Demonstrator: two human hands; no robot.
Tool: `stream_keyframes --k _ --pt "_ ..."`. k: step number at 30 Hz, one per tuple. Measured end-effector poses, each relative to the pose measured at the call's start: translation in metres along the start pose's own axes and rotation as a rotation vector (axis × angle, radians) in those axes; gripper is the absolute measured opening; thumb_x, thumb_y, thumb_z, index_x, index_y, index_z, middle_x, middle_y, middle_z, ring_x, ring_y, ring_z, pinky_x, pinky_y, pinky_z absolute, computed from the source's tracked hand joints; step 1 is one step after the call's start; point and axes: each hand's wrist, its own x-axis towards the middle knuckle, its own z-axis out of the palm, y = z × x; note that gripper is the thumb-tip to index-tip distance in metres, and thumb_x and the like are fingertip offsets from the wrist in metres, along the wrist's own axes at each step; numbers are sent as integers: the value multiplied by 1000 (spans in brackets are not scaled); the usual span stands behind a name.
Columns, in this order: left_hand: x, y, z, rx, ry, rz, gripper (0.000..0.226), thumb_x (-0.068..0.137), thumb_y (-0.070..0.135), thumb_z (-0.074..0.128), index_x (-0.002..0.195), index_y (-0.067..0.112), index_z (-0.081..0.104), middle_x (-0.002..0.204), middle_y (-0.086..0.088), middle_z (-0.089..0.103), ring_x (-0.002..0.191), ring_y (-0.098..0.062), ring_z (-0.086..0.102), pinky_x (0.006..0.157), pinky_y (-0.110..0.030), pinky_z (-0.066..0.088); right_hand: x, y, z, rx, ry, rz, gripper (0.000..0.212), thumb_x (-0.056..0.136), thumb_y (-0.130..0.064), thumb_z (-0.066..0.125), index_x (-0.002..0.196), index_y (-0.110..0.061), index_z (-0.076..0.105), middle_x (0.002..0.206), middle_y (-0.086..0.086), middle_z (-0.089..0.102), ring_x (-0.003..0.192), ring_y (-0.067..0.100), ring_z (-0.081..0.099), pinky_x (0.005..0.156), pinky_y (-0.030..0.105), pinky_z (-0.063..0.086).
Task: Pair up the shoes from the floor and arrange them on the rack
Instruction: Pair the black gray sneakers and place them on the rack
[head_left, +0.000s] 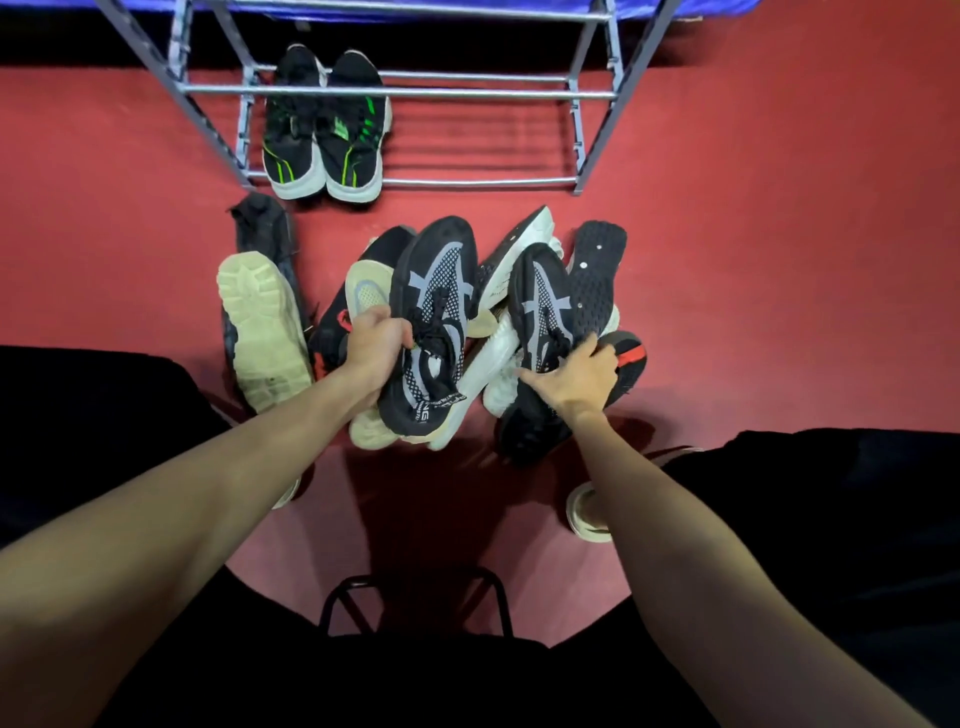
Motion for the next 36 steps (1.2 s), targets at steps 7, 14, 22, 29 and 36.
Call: stream_keyframes --k 7,14,22,29,36 --pt "-1 -4 -1 -99 -7 -91 15 70 2 66 84 6 66 78 -6 70 67 -17 69 56 -19 54 -7 1 10 35 -111 117 108 52 -56 84 131 -1 36 137 20 34 128 37 36 107 45 35" --pt "-5 11 -8 -251 -222 -140 53 69 2 75 120 6 62 107 -15 72 89 -23 72 68 -29 60 -11 15 -21 354 -4 34 80 57 -44 80 120 -3 49 120 13 51 114 29 52 100 38 45" --pt "6 56 6 -270 -248 -116 31 79 4 58 109 4 65 106 -14 70 81 -25 67 74 -31 55 5 -13 -60 480 172 7 69 52 -47 69 105 -4 56 103 10 64 103 29 60 89 39 53" --pt "59 90 17 -246 -280 -53 47 75 -3 54 122 3 61 118 -18 68 103 -33 67 85 -38 56 59 -48 -76 458 150 -90 60 54 -44 72 100 -7 60 101 7 66 91 20 65 77 30 54" --pt "145 102 56 -307 -259 -40 48 78 -9 55 124 5 59 120 -19 67 103 -33 66 88 -38 56 146 -88 -48 459 179 -150 56 51 -51 69 93 -13 63 91 3 70 88 18 68 77 34 58"
